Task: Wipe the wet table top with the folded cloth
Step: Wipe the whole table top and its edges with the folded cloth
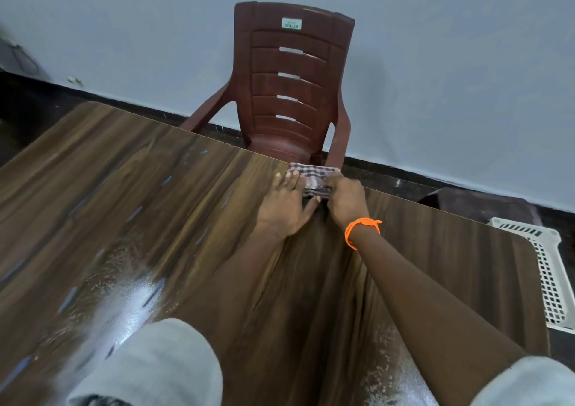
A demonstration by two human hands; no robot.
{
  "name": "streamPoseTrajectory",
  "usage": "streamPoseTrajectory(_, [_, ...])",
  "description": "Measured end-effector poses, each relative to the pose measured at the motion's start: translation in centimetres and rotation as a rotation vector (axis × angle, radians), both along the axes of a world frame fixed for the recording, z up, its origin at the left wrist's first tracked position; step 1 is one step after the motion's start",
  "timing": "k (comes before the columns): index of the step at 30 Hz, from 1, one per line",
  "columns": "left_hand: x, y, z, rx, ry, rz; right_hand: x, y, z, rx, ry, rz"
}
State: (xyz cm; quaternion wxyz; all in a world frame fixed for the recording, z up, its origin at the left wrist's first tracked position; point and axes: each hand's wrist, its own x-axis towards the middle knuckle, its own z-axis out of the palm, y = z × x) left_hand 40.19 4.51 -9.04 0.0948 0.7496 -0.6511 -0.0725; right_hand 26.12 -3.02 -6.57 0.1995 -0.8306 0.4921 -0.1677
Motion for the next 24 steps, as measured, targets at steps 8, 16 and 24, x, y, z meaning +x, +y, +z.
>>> streamPoseTrajectory(8, [0.2,6.0,-0.6,-0.036,0.077,0.116,-0.2,4.7,-1.5,-0.004,-0.058,0.194])
streamPoseTrajectory(16, [-4.3,9.1,0.2,0.005,0.129,0.076,-4.8,6.2,-2.2,-0.044,-0.071,0.186])
streamPoseTrajectory(24, [0.3,5.3,0.7,0.069,0.022,0.086,1.0,5.7,0.1,-0.023,-0.006,0.035])
